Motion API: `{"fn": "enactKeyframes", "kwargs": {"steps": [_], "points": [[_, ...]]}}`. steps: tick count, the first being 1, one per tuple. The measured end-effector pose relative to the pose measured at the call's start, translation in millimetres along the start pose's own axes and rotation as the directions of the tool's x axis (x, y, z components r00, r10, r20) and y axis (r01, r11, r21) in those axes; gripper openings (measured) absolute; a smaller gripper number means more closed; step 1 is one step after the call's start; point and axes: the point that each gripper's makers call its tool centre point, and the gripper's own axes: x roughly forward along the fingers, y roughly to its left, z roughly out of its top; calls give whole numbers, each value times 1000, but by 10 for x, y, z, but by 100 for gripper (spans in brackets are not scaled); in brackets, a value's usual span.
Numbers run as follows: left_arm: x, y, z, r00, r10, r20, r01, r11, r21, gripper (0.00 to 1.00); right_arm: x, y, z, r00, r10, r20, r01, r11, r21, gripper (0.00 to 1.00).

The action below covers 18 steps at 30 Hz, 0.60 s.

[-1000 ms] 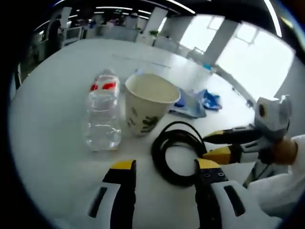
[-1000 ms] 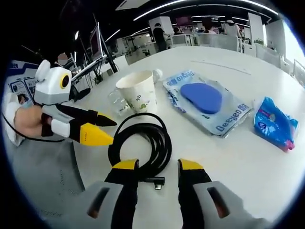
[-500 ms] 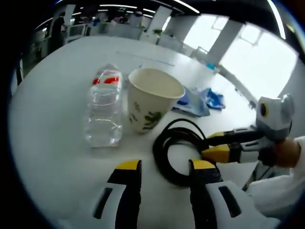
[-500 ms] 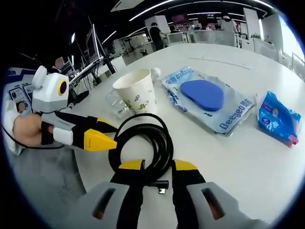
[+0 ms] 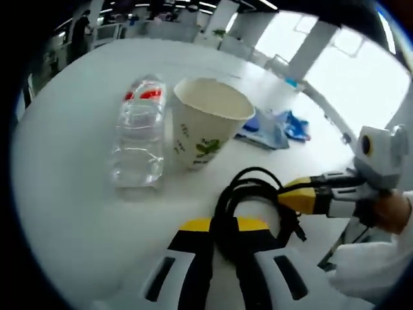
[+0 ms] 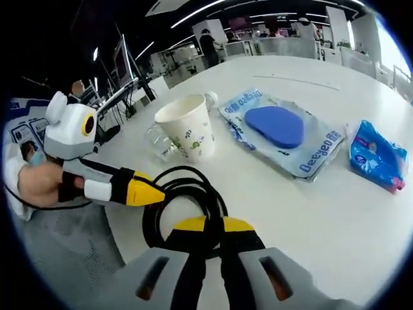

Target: Arrange the tabletop items into an orderly group along one side of the table until the central work area is clear of visible clutter.

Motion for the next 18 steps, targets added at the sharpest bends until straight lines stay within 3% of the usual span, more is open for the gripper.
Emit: {"fn": "enactKeyframes", "kwargs": {"steps": [7,8,12,18], "points": [[-92,-54,43,1000,-10,15,9,1000,23,0,-89,-24,83,1000,-5,13,4,999,39,0],[-95,-62,61,1000,-5,22,5,1000,-13,0,-101,2,105,1000,12,23,-14,999,52,0],[-153,-121,115,999,-19,32,18,1000,15,0,-144,29,130,999,13,42,-16,998,58,0],[-234,-169,184,998,-27,55,29,999,-32,0,-222,54,209,998,18,65,-23,996,82,0]]}}
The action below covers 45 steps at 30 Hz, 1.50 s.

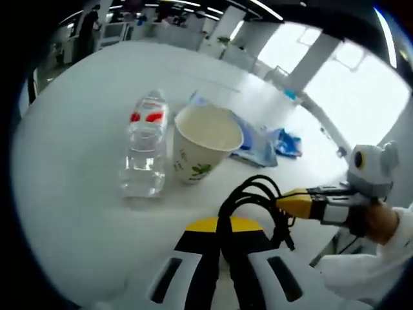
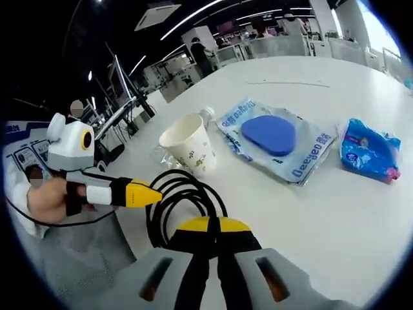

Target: Arrange the tabletop items into an orderly group along one side of the table until the central work area is clear of visible clutter.

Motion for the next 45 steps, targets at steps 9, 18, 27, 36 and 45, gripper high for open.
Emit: {"fn": "enactKeyframes", "kwargs": {"steps": [9,18,27,36,45], "points": [[2,-166,69,1000,-24,11,24,999,21,0,-154,-49,80,999,-10,34,8,999,48,0],[17,-255,103,999,-30,10,30,999,42,0,-216,-97,120,999,-15,52,12,998,59,0],[80,-371,101,999,-36,0,36,997,61,0,-311,-197,130,998,-20,63,15,997,82,0],[172,-545,120,999,-41,-5,41,996,77,0,-432,-366,149,997,-29,78,20,993,114,0],[277,-705,158,999,-39,-8,39,995,91,0,-533,-532,226,995,-24,98,11,991,137,0]]}}
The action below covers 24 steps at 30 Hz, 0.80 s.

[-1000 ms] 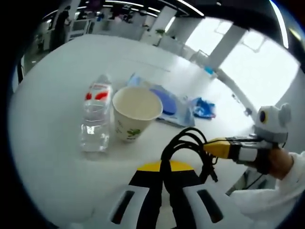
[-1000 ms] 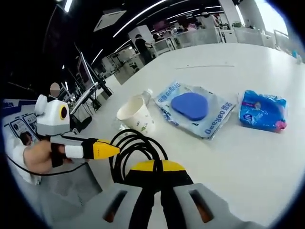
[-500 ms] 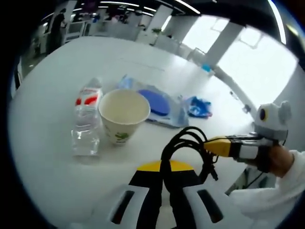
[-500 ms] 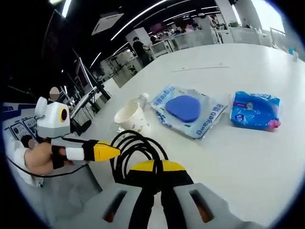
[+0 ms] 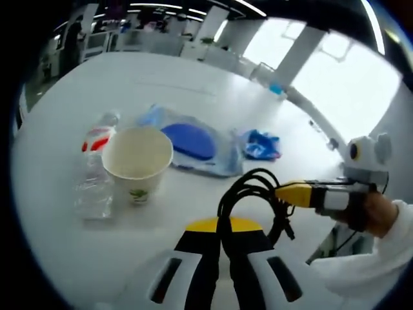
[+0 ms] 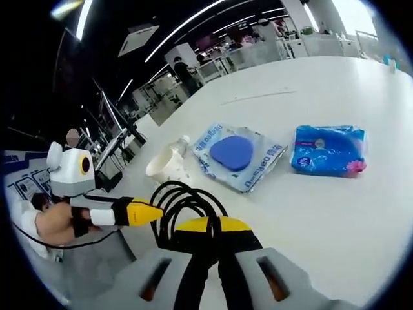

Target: Arrange the tabletop items into an orderly group along one side of the table until the central work area is clear of visible clutter.

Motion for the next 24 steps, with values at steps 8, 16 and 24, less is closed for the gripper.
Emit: {"fn": "enactKeyframes", "kwargs": {"steps": [8,16,24], "points": [[144,-170,27,1000,4,-1,-4,1000,1,0,-93,-195,48,1000,5,4,-5,1000,1,0],[279,-320,56,1000,10,-1,-10,1000,3,0,-181,-390,95,1000,11,5,-11,1000,4,0],[452,-490,62,1000,9,-8,-9,1000,2,0,-270,-595,107,1000,10,4,-10,1000,17,0]]}}
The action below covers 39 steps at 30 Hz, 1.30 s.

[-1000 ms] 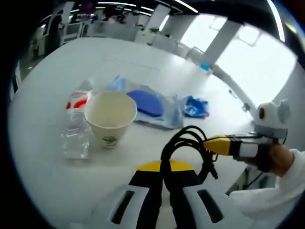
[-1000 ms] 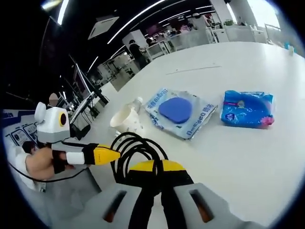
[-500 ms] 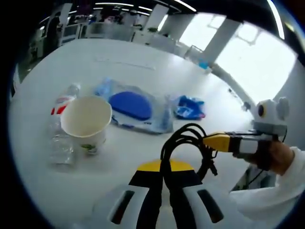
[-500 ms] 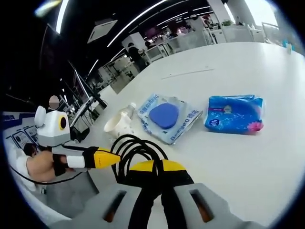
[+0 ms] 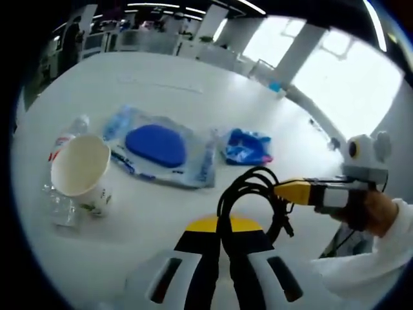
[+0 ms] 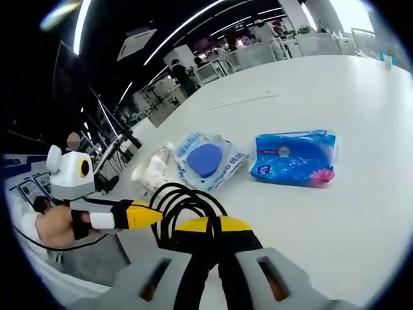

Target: Arrange the tabletop items into an orderly group along one side of the table until the central work area is clear of visible clutter.

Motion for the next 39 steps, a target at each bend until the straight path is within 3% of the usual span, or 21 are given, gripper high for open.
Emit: {"fn": "enactKeyframes", "kwargs": {"steps": [8,18,39], "points": [[100,-93,-14,1000,9,-13,-9,1000,-8,0,-39,-155,17,1000,-4,-6,4,1000,5,0],[273,-226,95,1000,4,-15,-4,1000,4,0,-80,-344,157,999,-37,9,37,999,-3,1],[554,-241,165,997,45,-66,-40,997,72,0,15,-647,180,996,-88,18,87,995,54,1]]}}
